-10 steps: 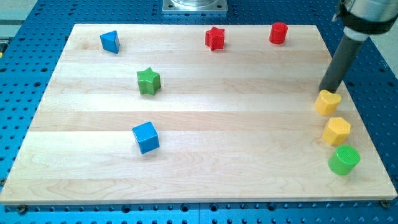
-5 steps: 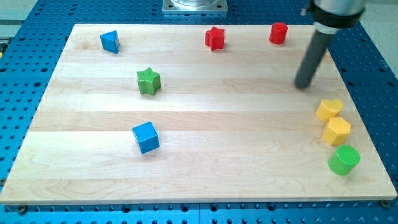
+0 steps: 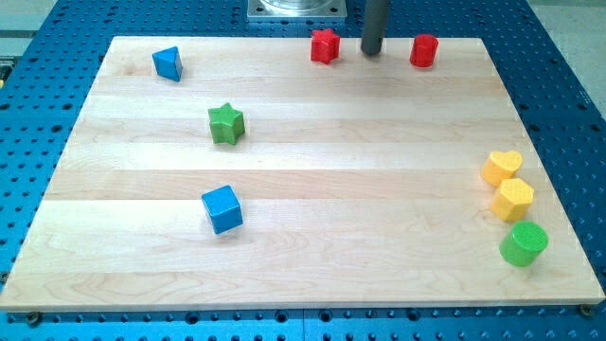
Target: Put red blocks in a vertical line with other blocks
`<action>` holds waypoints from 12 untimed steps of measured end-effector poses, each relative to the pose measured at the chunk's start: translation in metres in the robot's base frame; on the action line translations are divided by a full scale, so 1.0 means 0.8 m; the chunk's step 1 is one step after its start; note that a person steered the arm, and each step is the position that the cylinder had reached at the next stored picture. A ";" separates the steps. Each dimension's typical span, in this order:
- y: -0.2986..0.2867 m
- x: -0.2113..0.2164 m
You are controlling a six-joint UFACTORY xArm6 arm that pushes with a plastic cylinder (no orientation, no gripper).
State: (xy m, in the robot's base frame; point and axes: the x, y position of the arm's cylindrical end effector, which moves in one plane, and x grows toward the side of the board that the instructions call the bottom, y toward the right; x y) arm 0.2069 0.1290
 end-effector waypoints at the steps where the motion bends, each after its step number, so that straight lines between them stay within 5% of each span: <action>1: 0.061 -0.007; 2: 0.096 0.043; 3: 0.117 0.161; 5: 0.128 0.109; 7: 0.150 0.216; 11: 0.138 0.224; 12: 0.141 0.193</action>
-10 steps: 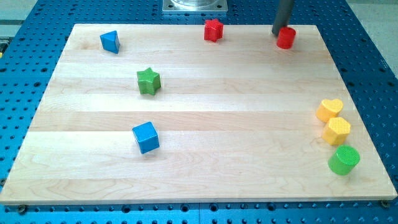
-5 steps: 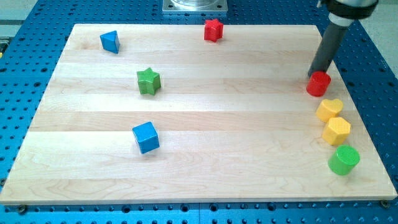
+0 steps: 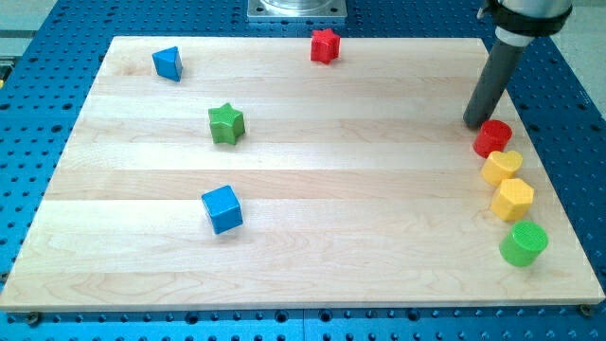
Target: Put red blocks in a vertical line with other blocks
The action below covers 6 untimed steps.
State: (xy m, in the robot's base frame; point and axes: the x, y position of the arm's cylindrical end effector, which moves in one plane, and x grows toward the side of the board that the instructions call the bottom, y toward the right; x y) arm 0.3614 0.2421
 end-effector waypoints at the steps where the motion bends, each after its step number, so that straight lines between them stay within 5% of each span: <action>1: -0.100 -0.044; 2: -0.279 -0.045; 3: -0.336 -0.128; 5: -0.291 -0.201; 6: -0.228 -0.151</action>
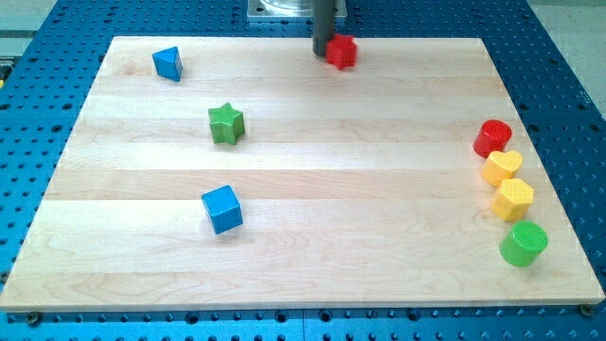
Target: Put red blocks in a vertical line with other blocks
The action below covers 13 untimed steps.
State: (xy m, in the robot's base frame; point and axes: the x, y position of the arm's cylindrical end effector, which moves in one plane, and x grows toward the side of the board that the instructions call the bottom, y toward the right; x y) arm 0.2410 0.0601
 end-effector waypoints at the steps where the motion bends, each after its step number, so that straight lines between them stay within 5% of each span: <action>1: 0.082 0.099; 3: 0.005 0.067; 6: 0.183 0.068; 8: 0.201 0.116; 10: 0.177 0.059; 13: 0.208 0.114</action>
